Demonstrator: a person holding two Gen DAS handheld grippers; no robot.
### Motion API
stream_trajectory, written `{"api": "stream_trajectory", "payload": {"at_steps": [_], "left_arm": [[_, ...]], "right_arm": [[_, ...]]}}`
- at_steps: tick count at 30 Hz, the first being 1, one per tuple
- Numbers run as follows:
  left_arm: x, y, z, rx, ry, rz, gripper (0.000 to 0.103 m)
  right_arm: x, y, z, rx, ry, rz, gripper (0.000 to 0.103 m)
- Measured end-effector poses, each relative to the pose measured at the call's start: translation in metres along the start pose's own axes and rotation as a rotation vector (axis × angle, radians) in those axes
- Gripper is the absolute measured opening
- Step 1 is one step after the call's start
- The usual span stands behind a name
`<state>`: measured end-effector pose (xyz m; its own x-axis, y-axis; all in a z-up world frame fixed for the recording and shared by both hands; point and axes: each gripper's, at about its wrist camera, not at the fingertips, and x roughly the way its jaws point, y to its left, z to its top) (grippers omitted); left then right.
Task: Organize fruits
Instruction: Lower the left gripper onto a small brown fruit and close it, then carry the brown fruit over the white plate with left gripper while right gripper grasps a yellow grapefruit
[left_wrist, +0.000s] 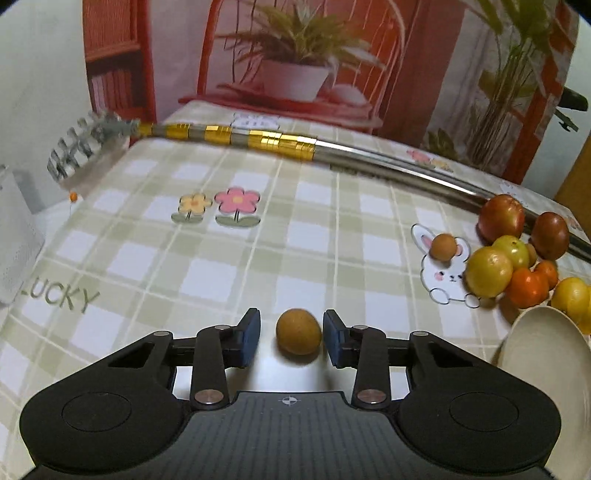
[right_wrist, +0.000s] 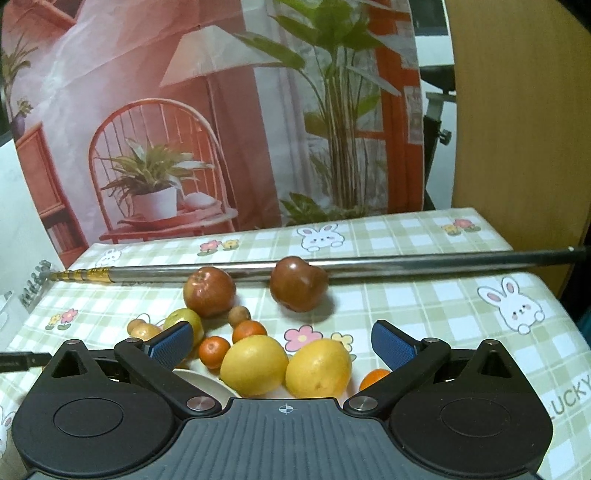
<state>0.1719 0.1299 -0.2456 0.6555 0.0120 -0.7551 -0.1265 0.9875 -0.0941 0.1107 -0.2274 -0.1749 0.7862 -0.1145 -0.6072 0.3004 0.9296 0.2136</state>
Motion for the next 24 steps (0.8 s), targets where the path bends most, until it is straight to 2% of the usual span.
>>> {"api": "stream_trajectory", "payload": {"at_steps": [2,3,10,17,21,24], "left_arm": [[0.001,-0.001,0.0,0.009,-0.005,0.004,0.035],[0.001,-0.002,0.001,0.019,-0.004,0.008,0.028],[-0.009,-0.013,0.0,0.047,-0.022,-0.007,0.029],[-0.031,-0.038,0.0,0.065,-0.075,-0.106,0.029],[-0.042,-0.064,-0.004,0.129,-0.106,-0.147,0.029],[-0.048,-0.081,-0.007,0.151,-0.122,-0.195,0.029]], "right_arm": [[0.003,-0.002,-0.001,0.007,0.009,0.005,0.1],[0.004,-0.003,-0.002,0.011,0.013,0.006,0.1],[0.011,-0.005,-0.006,0.015,0.027,0.015,0.099],[0.017,-0.016,-0.015,0.031,0.027,0.008,0.093],[0.023,-0.011,-0.028,-0.087,-0.013,-0.025,0.091],[0.026,-0.008,-0.037,-0.165,-0.048,-0.023,0.086]]}}
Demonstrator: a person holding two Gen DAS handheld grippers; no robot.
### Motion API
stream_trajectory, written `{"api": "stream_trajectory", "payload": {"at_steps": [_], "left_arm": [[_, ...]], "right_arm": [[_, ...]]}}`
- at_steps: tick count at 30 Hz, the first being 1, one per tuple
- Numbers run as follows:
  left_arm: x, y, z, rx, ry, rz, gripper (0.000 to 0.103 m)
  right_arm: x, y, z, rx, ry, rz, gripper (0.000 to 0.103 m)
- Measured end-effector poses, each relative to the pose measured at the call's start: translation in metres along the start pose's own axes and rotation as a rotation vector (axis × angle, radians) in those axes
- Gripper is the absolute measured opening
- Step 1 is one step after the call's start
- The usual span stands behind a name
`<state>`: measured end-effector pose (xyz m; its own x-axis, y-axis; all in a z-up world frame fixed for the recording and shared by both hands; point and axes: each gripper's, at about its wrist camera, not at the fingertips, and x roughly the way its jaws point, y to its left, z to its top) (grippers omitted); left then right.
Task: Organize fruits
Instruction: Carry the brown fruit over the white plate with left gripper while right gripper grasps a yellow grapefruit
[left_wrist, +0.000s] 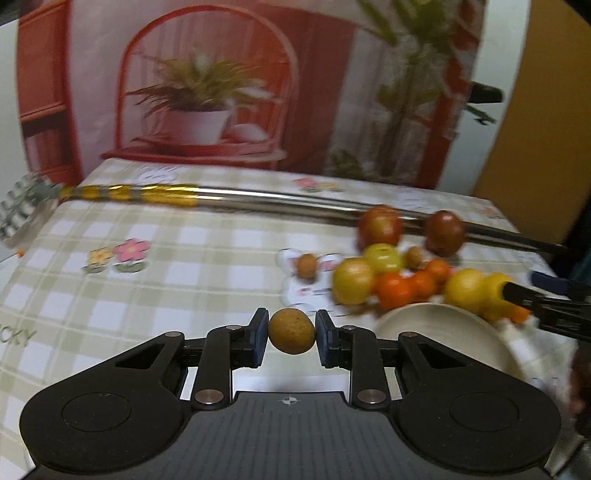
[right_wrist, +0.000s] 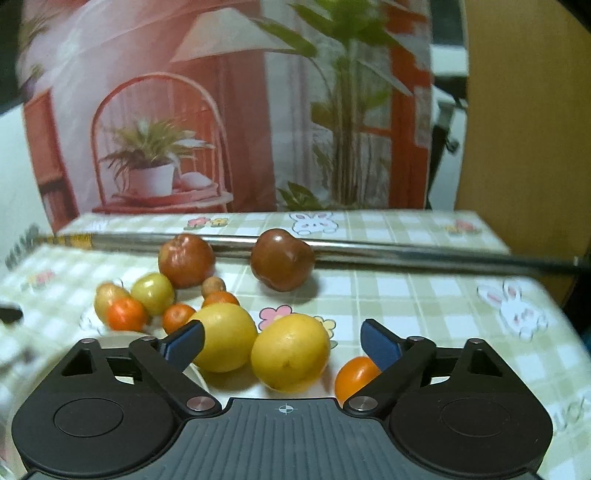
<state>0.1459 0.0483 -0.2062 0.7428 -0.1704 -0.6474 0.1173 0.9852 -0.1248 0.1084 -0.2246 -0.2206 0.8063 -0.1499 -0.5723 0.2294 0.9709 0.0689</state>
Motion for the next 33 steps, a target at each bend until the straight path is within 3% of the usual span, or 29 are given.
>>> {"api": "stream_trajectory", "payload": {"at_steps": [6,13,33], "left_arm": [[0.0,-0.03,-0.004,0.035,-0.022,-0.058,0.029],[0.005,-0.046,-0.012,0.06,-0.004,-0.086,0.029],[0.002,-0.06,-0.035,0.11,0.031,-0.049,0.029]], "right_arm": [[0.005,-0.012,-0.009,0.009,-0.084,0.061,0.077],[0.015,-0.023,-0.016,0.03,-0.086,0.079,0.058],[0.021,-0.014,-0.028,-0.036,-0.039,0.054,0.054]]}}
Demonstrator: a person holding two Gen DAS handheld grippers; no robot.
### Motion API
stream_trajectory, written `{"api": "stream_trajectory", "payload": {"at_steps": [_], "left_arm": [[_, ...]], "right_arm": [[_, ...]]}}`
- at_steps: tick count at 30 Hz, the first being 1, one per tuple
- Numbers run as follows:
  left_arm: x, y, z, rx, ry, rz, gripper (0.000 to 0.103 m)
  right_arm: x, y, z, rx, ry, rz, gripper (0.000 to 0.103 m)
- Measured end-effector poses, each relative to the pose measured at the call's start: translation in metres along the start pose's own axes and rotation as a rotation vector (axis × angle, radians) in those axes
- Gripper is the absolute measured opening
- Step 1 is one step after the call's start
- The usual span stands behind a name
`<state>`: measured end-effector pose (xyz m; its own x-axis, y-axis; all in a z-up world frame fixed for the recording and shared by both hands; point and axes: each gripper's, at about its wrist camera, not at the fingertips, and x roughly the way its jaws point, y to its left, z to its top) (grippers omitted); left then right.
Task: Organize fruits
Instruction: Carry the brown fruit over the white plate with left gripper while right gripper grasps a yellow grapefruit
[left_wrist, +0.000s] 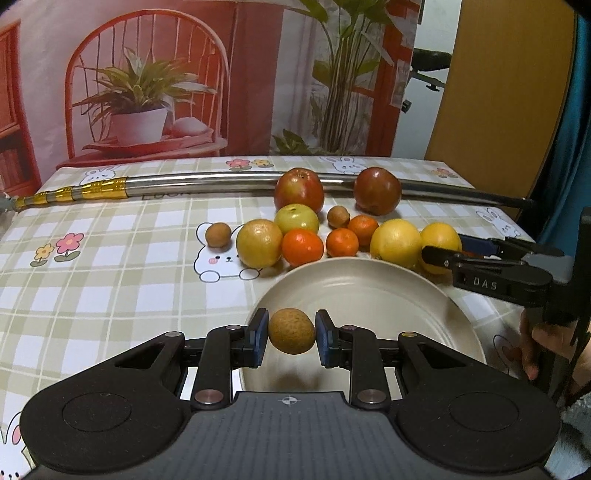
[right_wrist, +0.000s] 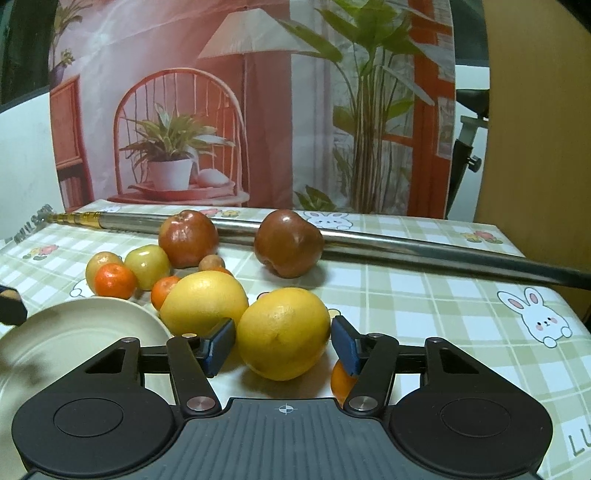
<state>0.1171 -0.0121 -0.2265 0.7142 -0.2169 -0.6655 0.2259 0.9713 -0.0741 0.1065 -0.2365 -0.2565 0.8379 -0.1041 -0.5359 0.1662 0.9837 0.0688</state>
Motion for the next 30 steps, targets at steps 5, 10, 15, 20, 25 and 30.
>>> {"api": "stream_trajectory", "payload": {"at_steps": [5,10,15,20,25,30], "left_arm": [[-0.002,-0.002,-0.005,0.011,0.01,0.004,0.029],[0.0,-0.005,-0.008,0.032,0.034,0.012,0.029],[-0.001,-0.005,-0.01,0.025,0.032,0.001,0.029],[-0.003,-0.005,-0.01,0.02,0.027,0.001,0.029],[-0.002,-0.006,-0.01,0.015,0.029,0.001,0.029],[-0.001,-0.006,-0.011,0.019,0.033,-0.004,0.029]], "right_arm": [[0.0,0.0,0.0,0.001,0.0,0.001,0.053],[-0.006,0.0,0.001,0.025,0.013,0.02,0.052],[-0.02,0.006,0.003,0.017,0.039,0.062,0.052],[-0.026,0.012,0.002,0.003,0.058,0.068,0.052],[-0.022,0.011,0.005,0.013,0.062,0.072,0.055],[-0.015,0.006,0.003,0.059,0.081,0.094,0.056]]}}
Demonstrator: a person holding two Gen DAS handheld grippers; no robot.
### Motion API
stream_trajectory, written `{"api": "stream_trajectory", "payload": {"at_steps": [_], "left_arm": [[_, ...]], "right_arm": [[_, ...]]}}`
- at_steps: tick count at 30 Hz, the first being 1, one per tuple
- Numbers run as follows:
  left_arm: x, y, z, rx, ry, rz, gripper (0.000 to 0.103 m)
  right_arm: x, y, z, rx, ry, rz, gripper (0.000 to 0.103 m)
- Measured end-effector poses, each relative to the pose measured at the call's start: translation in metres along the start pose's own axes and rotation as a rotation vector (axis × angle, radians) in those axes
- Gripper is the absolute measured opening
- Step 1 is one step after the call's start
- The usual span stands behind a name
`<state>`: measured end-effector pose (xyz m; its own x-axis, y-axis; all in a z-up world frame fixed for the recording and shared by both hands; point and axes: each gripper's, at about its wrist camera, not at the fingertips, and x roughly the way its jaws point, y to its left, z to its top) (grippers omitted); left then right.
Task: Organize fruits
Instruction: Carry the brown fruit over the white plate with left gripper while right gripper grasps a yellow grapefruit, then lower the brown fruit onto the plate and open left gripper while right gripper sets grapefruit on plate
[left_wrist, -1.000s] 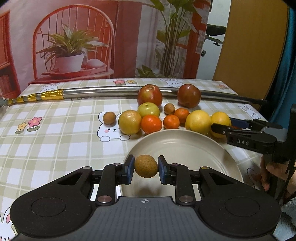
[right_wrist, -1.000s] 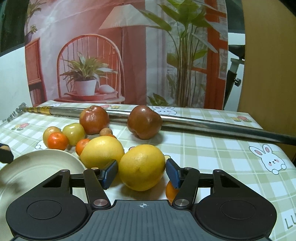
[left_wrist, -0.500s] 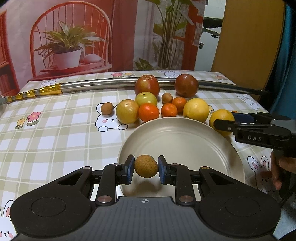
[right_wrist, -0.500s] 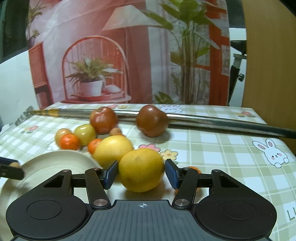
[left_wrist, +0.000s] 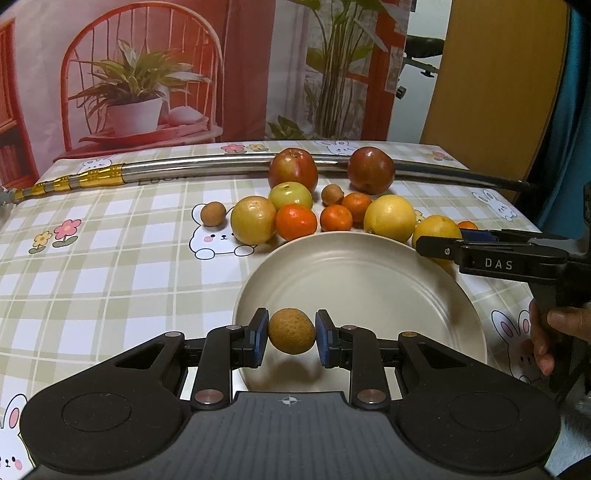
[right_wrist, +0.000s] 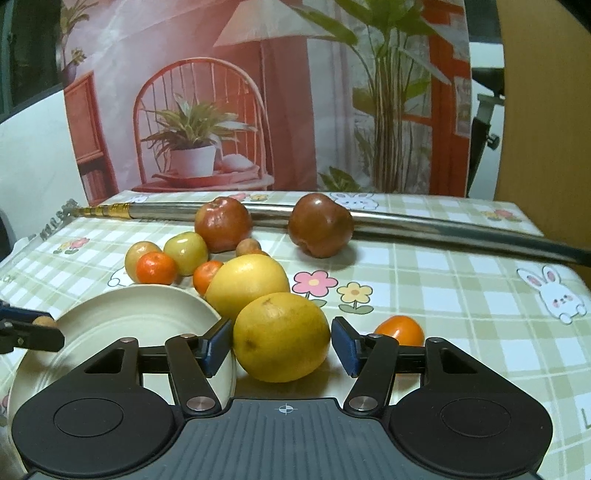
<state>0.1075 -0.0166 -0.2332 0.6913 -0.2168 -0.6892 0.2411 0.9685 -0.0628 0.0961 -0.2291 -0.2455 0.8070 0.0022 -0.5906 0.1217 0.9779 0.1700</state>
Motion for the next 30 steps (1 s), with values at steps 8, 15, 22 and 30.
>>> {"api": "stream_trajectory", "payload": {"at_steps": [8,15,22,30], "left_arm": [[0.002,-0.001,-0.001,0.016,0.014,0.004,0.029],[0.002,-0.002,-0.005,0.027,0.027,0.008,0.029],[0.002,-0.003,-0.007,0.024,0.037,0.013,0.029],[0.001,-0.001,-0.01,0.011,0.035,0.027,0.029]], "right_arm": [[-0.003,-0.004,-0.002,0.042,-0.022,0.007,0.055],[-0.034,0.003,-0.001,0.046,-0.092,0.035,0.055],[-0.052,0.036,-0.01,-0.06,-0.06,0.095,0.055],[-0.054,0.059,-0.019,-0.121,-0.001,0.108,0.055]]}}
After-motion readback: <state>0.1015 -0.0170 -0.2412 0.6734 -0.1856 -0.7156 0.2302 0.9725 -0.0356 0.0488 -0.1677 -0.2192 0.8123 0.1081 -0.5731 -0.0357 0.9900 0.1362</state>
